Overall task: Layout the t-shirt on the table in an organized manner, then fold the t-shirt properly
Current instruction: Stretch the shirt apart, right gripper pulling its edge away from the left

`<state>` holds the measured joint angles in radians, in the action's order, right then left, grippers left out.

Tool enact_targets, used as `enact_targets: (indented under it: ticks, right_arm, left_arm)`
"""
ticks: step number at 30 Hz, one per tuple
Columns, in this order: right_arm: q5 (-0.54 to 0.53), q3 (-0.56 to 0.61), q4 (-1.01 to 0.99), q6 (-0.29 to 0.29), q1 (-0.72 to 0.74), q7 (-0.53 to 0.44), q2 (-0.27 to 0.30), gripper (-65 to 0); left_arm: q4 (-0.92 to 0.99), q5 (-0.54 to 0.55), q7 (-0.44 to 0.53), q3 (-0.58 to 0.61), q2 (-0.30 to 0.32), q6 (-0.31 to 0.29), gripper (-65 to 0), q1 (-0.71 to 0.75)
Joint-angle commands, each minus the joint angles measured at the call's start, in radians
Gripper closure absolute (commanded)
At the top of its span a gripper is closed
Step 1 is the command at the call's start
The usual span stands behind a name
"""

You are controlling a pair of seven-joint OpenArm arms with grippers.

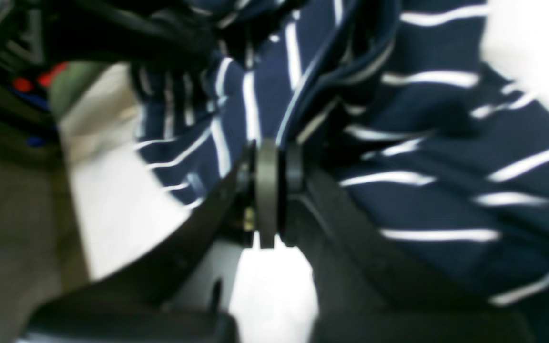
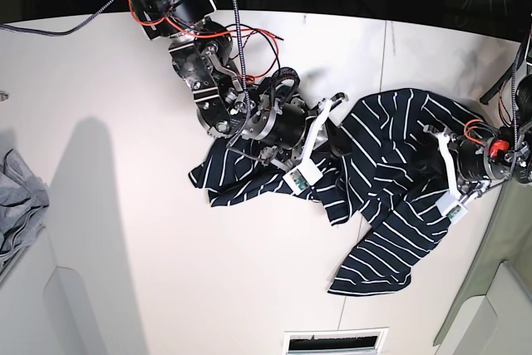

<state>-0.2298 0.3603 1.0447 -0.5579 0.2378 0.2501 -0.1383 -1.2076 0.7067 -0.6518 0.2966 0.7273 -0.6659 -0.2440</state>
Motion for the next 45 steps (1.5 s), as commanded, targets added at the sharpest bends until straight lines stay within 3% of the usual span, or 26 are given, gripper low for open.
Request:
enact_targets:
  ticks: [1, 3, 8, 13, 17, 19, 24, 29, 33, 38, 45]
  right_arm:
    - [-0.031, 0.017, 0.050, -0.019, -0.019, 0.013, -0.014, 0.0]
    - [-0.049, 0.053, 0.131, -0.024, -0.091, 0.062, -0.013, 0.0]
    - [-0.047, 0.189, 0.292, -0.026, -0.240, 0.064, -0.009, 0.0]
    - [0.020, 0.279, 0.312, -0.022, -0.245, 0.064, 0.000, 0.0]
    - [0.020, 0.281, 0.315, -0.018, -0.208, 0.060, 0.003, -31.6]
    - [0.021, 0.270, 0.323, 0.004, -0.177, 0.060, 0.005, -35.8]
    - [0.100, 0.127, 0.346, 0.048, -0.118, 0.061, 0.005, -35.6]
    - [0.145, -0.097, 0.346, 0.163, -0.079, 0.061, 0.005, -35.6]
    - [0.144, -0.277, 0.346, 0.187, -0.064, 0.062, 0.011, -35.6]
    - [0.144, -0.404, 0.343, 0.184, -0.067, 0.097, 0.060, -35.6]
    - [0.143, -0.407, 0.288, 0.184, -0.069, 0.113, 0.089, -35.6]
  left_arm:
    - [-0.011, 0.014, 0.012, -0.029, 0.031, -0.024, -19.6, -0.024]
    - [-0.011, 0.015, 0.011, -0.060, 0.047, -0.032, -19.6, -0.024]
    - [-0.011, 0.024, 0.011, -0.080, 0.073, -0.032, -19.6, -0.024]
    - [-0.011, 0.041, 0.003, -0.080, 0.074, -0.032, -19.6, -0.020]
    - [-0.011, 0.049, -0.025, -0.080, 0.073, -0.032, -19.6, -0.019]
    - [-0.022, 0.102, -0.035, -0.080, 0.073, -0.032, -19.6, -0.019]
    - [-0.132, 0.242, -0.115, -0.080, 0.068, -0.032, -19.6, 0.010]
    - [-0.271, 0.218, -0.115, -0.080, 0.015, -0.032, -20.8, 0.082]
    - [-0.282, 0.101, -0.079, -0.080, -0.097, -0.032, -35.0, 0.109]
    - [-0.260, -0.121, -0.003, -0.080, -0.230, 0.071, -35.5, 0.111]
    - [-0.205, -0.229, 0.066, -0.080, -0.285, 0.132, -35.5, 0.111]
